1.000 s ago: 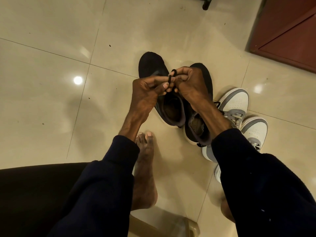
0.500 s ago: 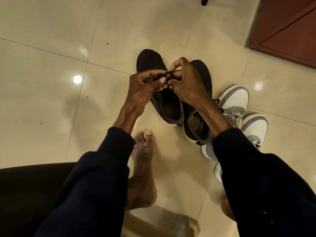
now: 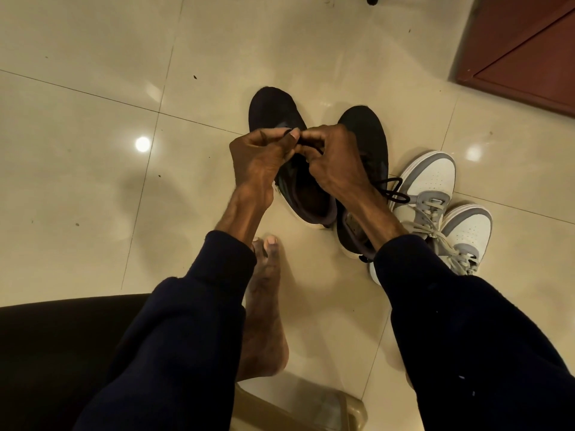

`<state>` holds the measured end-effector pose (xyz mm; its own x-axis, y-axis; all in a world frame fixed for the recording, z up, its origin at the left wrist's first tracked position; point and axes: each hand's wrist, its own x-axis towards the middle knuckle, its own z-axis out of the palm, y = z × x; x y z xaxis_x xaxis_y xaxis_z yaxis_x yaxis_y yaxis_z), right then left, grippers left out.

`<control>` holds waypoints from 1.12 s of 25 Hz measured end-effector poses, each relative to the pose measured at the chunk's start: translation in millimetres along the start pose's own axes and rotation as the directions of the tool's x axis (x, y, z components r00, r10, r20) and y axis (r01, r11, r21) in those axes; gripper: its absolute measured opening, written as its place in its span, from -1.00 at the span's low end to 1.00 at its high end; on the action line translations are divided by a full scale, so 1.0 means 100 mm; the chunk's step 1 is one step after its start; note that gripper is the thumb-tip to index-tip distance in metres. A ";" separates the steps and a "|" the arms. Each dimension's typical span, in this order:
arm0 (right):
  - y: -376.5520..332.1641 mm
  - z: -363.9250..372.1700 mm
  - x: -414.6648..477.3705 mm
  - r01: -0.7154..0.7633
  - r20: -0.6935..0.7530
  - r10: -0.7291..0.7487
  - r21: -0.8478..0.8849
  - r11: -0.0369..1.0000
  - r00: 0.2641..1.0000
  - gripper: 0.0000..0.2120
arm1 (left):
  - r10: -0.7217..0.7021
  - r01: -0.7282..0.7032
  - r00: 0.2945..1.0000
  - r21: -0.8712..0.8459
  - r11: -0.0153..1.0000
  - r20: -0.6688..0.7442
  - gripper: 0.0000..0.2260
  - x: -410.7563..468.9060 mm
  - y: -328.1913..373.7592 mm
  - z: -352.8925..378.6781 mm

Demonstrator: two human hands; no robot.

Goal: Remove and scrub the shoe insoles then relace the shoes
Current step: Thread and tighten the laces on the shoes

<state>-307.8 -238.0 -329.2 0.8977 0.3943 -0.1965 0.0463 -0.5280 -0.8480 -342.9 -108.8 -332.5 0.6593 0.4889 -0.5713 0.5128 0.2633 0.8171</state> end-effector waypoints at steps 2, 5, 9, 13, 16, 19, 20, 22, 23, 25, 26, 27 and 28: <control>0.01 -0.02 0.03 -0.023 0.025 0.024 -0.063 0.998 0.999 -0.83 | 0.137 -0.144 0.989 0.146 0.979 0.058 -0.89 0.00 -0.03 -0.04; 0.04 -0.03 0.08 -0.103 0.089 0.118 -0.163 0.981 0.989 -0.81 | 0.258 -0.293 0.955 0.321 0.901 0.146 -0.94 0.02 -0.06 -0.05; 0.12 -0.06 0.06 -0.189 0.088 0.209 -0.196 0.962 0.974 -0.77 | 0.204 -0.270 0.961 0.470 0.840 0.189 -0.90 0.10 0.01 0.01; 0.15 -0.03 -0.02 -0.175 0.045 0.185 -0.173 0.969 0.982 -0.78 | 0.047 -0.145 0.978 0.508 0.849 0.202 -0.76 0.13 0.06 0.03; 0.13 0.00 -0.10 -0.123 -0.116 0.104 -0.179 0.976 0.988 -0.82 | 0.026 -0.084 0.991 0.443 0.893 0.135 -0.76 0.14 0.04 0.02; 0.06 0.01 -0.15 -0.057 -0.132 0.038 -0.142 0.988 0.991 -0.74 | -0.045 0.011 0.996 0.372 0.928 0.083 -0.75 0.10 0.06 0.02; 0.05 0.01 -0.16 -0.017 -0.111 0.001 -0.139 0.990 0.994 -0.74 | -0.078 0.048 0.995 0.359 0.932 0.069 -0.76 0.11 0.06 0.02; 0.08 0.01 -0.16 0.043 -0.076 -0.056 -0.166 0.985 0.995 -0.78 | -0.154 0.127 0.986 0.336 0.933 0.055 -0.79 0.11 0.08 0.02; 0.11 0.01 -0.15 0.050 -0.070 -0.064 -0.188 0.981 0.995 -0.81 | -0.197 0.171 0.979 0.324 0.930 0.049 -0.80 0.11 0.09 0.02; 0.13 0.03 -0.11 0.042 -0.079 -0.061 -0.227 0.973 0.995 -0.82 | -0.264 0.242 0.964 0.292 0.925 0.037 -0.82 0.13 0.09 0.00; 0.14 0.04 -0.09 0.041 -0.083 -0.063 -0.241 0.970 0.995 -0.82 | -0.283 0.263 0.958 0.271 0.926 0.037 -0.83 0.13 0.10 -0.01; 0.15 0.05 -0.08 0.045 -0.080 -0.068 -0.254 0.966 0.994 -0.83 | -0.294 0.276 0.955 0.249 0.928 0.037 -0.84 0.13 0.10 -0.01; 0.15 0.06 -0.07 0.050 -0.071 -0.071 -0.265 0.963 0.995 -0.83 | -0.302 0.288 0.953 0.227 0.930 0.032 -0.84 0.12 0.11 -0.01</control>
<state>-315.7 -244.3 -343.6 0.9209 0.3767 -0.1000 0.2058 -0.6878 -0.6961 -329.7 -98.9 -330.3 0.4906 0.3593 -0.7938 0.7916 0.1969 0.5784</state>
